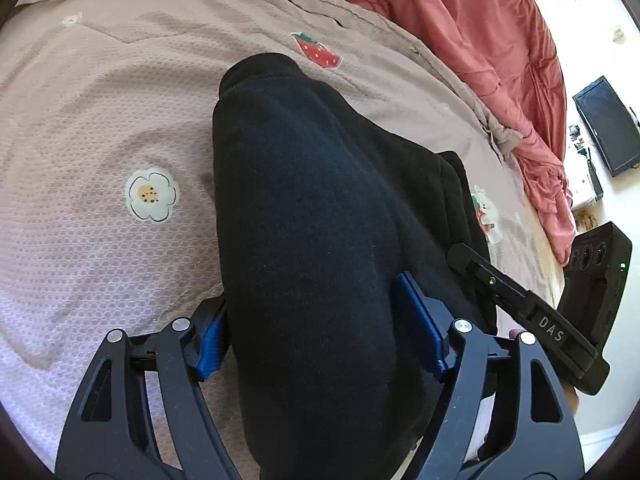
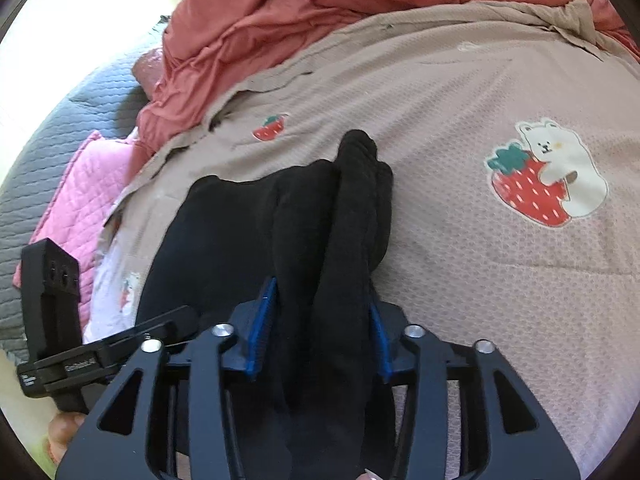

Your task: Fold small clothes

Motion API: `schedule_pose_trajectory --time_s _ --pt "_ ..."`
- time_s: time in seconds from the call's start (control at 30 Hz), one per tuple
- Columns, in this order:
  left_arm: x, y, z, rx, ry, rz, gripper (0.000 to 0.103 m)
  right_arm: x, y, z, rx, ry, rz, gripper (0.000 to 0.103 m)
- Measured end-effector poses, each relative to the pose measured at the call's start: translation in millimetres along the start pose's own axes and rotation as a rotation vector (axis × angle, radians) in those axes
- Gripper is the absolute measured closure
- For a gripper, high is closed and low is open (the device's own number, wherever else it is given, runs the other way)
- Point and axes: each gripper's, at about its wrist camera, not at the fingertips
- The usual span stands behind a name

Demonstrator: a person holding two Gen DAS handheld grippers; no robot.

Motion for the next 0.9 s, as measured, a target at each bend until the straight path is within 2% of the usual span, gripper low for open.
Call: schedule_pose_trajectory --time_s 0.2,0.3,0.37,0.47,0.53,0.63,0.67,0.9 --pt "8.3 -1.0 3.1 0.011 0.040 -0.037 0.035 5.9 -0.5 2.7 0.007 0.004 -0.035 0.047" --pt "5.9 -2.7 6.7 0.015 0.047 -0.040 0.035 4.3 1.1 7.9 0.024 -0.022 -0.023 0.037" --pt "4.9 -4.1 9.4 0.018 0.055 -0.046 0.035 4.8 1.5 12.4 0.033 -0.023 -0.027 0.026" --pt "6.1 -4.2 12.4 0.024 0.061 -0.046 0.035 5.7 2.4 19.5 0.052 -0.008 -0.036 0.023" --pt "7.7 -4.4 14.9 0.028 0.066 -0.048 0.035 5.1 3.1 23.0 0.060 -0.004 -0.033 0.015" --pt "7.9 -5.7 21.2 0.040 0.071 -0.056 0.030 1.4 3.1 28.0 0.073 -0.020 -0.011 0.013" --pt "8.7 -6.0 22.7 0.044 0.075 -0.060 0.028 -0.4 3.1 29.8 0.080 -0.026 -0.002 0.010" --pt "12.8 -7.5 39.7 0.086 0.108 -0.089 0.018 -3.0 3.3 46.8 0.170 -0.061 0.016 0.005"
Point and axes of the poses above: each gripper's, at about its wrist camera, not at the fingertips, and z roughly against the way its jaws point, x to its right, y to its top, and after that the axes turned 4 degrees about z, right-handed
